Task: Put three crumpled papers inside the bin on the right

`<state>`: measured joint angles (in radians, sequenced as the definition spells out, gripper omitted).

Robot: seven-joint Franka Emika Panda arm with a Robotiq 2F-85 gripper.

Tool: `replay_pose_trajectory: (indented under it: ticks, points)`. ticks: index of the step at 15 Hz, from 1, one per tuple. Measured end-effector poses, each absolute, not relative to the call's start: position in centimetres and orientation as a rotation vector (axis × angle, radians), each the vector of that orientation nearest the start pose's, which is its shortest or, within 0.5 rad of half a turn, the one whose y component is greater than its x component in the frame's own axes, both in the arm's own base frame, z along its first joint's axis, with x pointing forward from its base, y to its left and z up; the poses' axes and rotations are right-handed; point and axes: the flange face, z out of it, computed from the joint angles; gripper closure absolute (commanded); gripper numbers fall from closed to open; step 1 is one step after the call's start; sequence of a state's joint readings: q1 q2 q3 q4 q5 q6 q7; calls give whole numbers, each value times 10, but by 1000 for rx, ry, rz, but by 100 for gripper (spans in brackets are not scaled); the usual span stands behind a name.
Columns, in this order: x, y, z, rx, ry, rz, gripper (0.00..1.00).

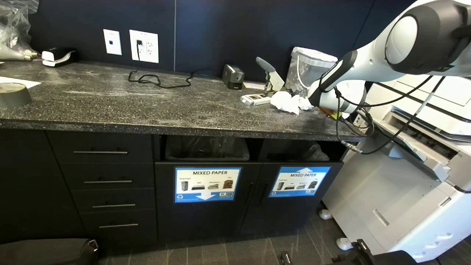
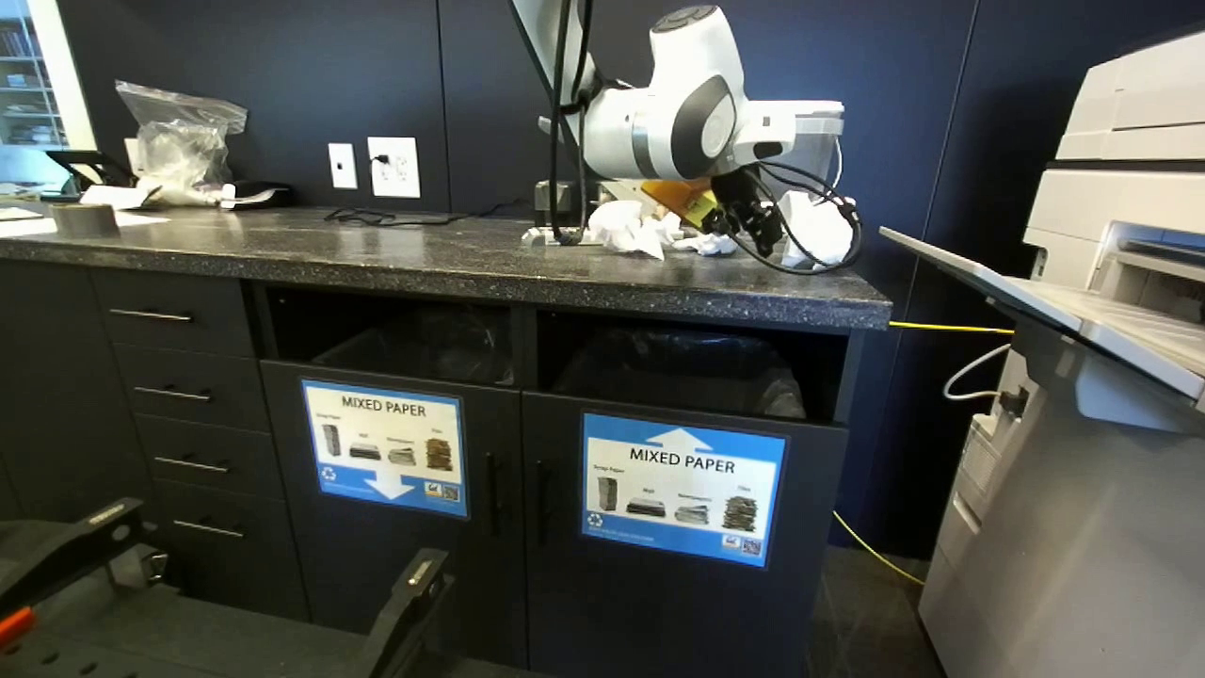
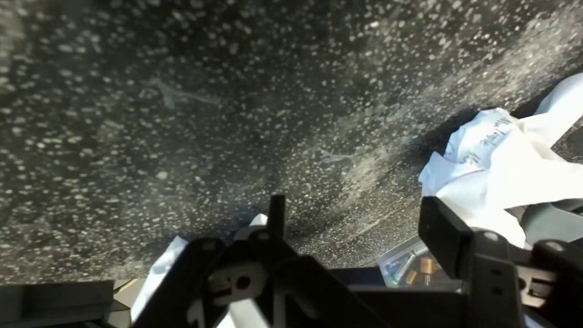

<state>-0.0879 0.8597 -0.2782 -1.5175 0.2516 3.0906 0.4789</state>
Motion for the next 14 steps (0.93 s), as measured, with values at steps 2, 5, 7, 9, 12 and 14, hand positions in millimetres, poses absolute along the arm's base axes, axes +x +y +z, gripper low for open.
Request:
replay_pose_trajectory:
  ticks: [2,5,7,9,12,14]
  points:
    - [720,-235,255,-2631,1281,-1171,0]
    - [724,-230,257,-2616,1265,-1173,0]
    - [726,-228,260,-2599,1259,-1173,0]
    - [729,-224,262,-2590,1246,-1177,0]
    - [735,-218,266,-2560,1231,-1179,0]
    - [738,-214,269,-2538,1221,-1178,0]
